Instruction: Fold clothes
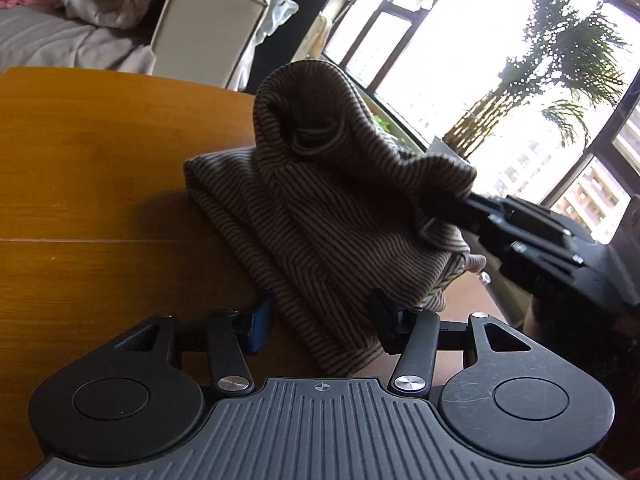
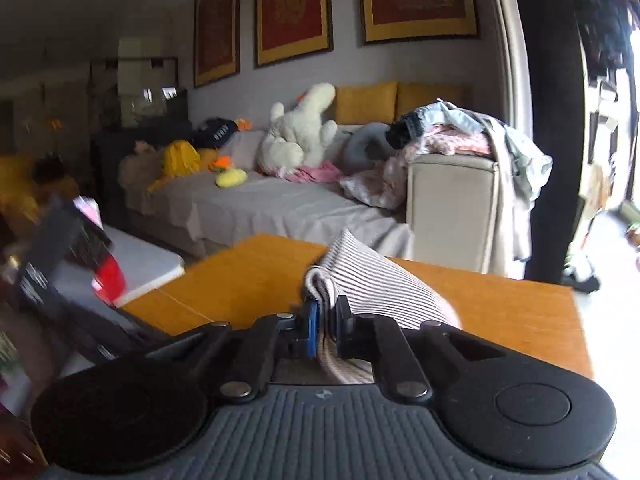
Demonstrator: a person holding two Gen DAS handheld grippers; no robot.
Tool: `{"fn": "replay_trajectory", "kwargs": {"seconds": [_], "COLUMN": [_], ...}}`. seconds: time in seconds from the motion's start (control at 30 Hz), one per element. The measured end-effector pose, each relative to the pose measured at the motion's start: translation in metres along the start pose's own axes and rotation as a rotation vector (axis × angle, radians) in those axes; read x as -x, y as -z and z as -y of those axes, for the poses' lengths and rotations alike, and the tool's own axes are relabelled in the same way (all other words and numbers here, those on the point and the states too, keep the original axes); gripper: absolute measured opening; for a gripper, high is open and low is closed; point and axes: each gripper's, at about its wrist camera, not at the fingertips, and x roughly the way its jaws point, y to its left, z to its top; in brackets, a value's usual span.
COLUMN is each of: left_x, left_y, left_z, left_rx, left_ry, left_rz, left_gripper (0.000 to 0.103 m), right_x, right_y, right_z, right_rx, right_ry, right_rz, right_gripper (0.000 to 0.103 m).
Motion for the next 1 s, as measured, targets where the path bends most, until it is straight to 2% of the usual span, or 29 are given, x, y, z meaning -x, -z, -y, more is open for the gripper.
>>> {"fn": "replay_trajectory", "kwargs": {"seconds": [0.1,0.17,0.3,0.67,0.73,0.8,0.87,0.97,1.0], "left_x": [0.0,0.0,0.001,0.003,0.007,0.014,0.027,0.053,0.06], "left_y": [0.004,0.006,0.01,0.014,0.012,0.009,0.005,-0.007,-0.011], "left_z": [-0.002,-0.006,-0.013,-0.007,-0.007,-0.009,-0.018,-0.034,-0.033], "left_rx": [0.003,0.013,0.031,-0.006,-0.022,-0.047,-0.045,0.026,0.032], "left_ry": [0.006,0.008,0.018,-0.011,-0.039,-0.106,-0.178,-0.235,-0.217], "left_rz": [-0.001,-0.002,0.001,0.017,0.014,0.015,0.034,0.108,0.141], "left_gripper": [0.051,0.053,0.055,0.059,0.062,0.063,0.068,0.067,0.067], "right_x": [-0.012,-0.029,-0.049,-0.051,-0.05,-0.05,-0.051,-0.055,-0.057], "right_y": [-0.001,0.012,0.037,0.05,0.052,0.054,0.057,0.062,0.064], "right_z": [0.001,0.002,0.006,0.012,0.012,0.011,0.007,-0.003,-0.008], "right_rx": [-0.132,-0.193,-0.265,-0.286,-0.288,-0.288,-0.278,-0.242,-0.221], "right_ry": [-0.128,-0.162,-0.167,-0.153,-0.15,-0.15,-0.149,-0.141,-0.134], "right_rz": [-0.035,-0.099,-0.151,-0.16,-0.156,-0.152,-0.152,-0.163,-0.166], "right_gripper": [0.009,0.009,0.009,0.01,0.01,0.01,0.01,0.01,0.01]}}
